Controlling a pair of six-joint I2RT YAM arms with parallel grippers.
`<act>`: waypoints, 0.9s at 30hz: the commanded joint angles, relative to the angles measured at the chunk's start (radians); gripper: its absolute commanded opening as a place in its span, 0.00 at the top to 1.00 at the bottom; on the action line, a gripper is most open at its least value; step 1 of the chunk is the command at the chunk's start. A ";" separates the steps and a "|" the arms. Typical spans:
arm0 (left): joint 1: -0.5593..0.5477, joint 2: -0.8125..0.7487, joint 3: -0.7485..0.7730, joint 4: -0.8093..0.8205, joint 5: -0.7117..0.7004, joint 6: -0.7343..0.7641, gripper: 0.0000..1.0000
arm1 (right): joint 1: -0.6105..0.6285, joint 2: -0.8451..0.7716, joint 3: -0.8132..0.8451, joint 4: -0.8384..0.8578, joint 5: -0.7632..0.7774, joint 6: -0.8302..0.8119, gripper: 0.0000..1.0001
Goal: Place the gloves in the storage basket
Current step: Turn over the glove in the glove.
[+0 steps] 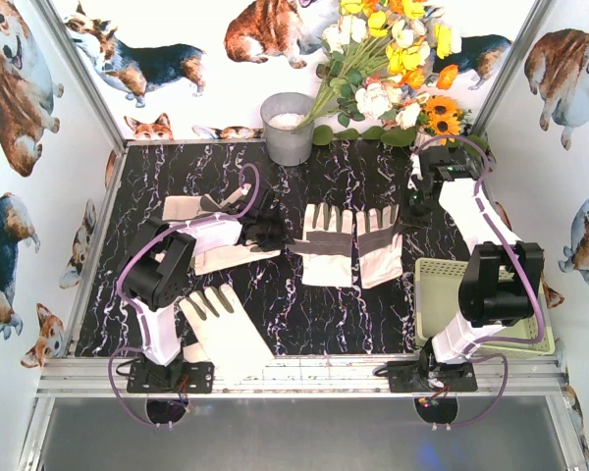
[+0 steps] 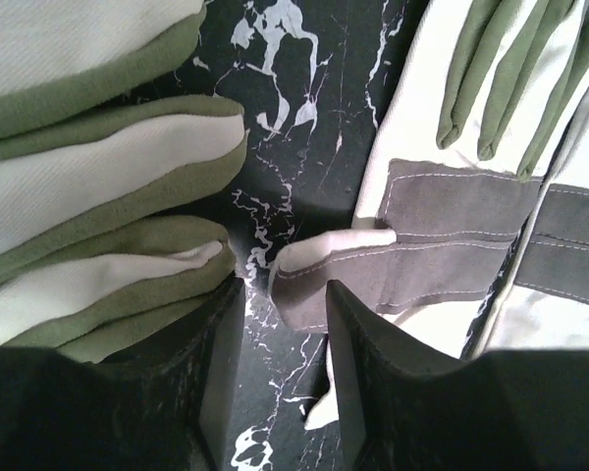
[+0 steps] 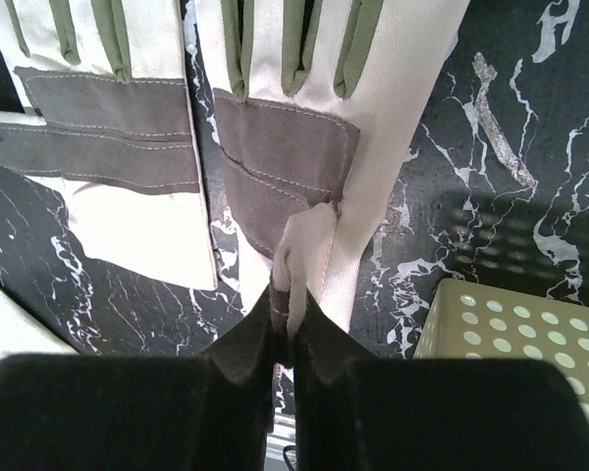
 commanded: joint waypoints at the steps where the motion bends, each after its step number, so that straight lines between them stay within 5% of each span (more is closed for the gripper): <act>1: 0.011 0.034 0.035 0.039 0.018 0.014 0.68 | 0.013 -0.032 0.053 0.006 -0.016 0.012 1.00; 10: 0.013 0.050 0.038 0.055 0.039 0.024 0.72 | 0.021 -0.035 0.064 0.001 -0.019 0.015 1.00; 19: 0.011 0.041 0.022 0.052 0.045 0.004 0.93 | 0.073 -0.049 0.105 -0.011 0.059 0.016 1.00; 27: -0.005 -0.006 -0.037 0.118 0.040 -0.078 0.98 | 0.105 -0.074 0.046 0.062 0.084 0.095 1.00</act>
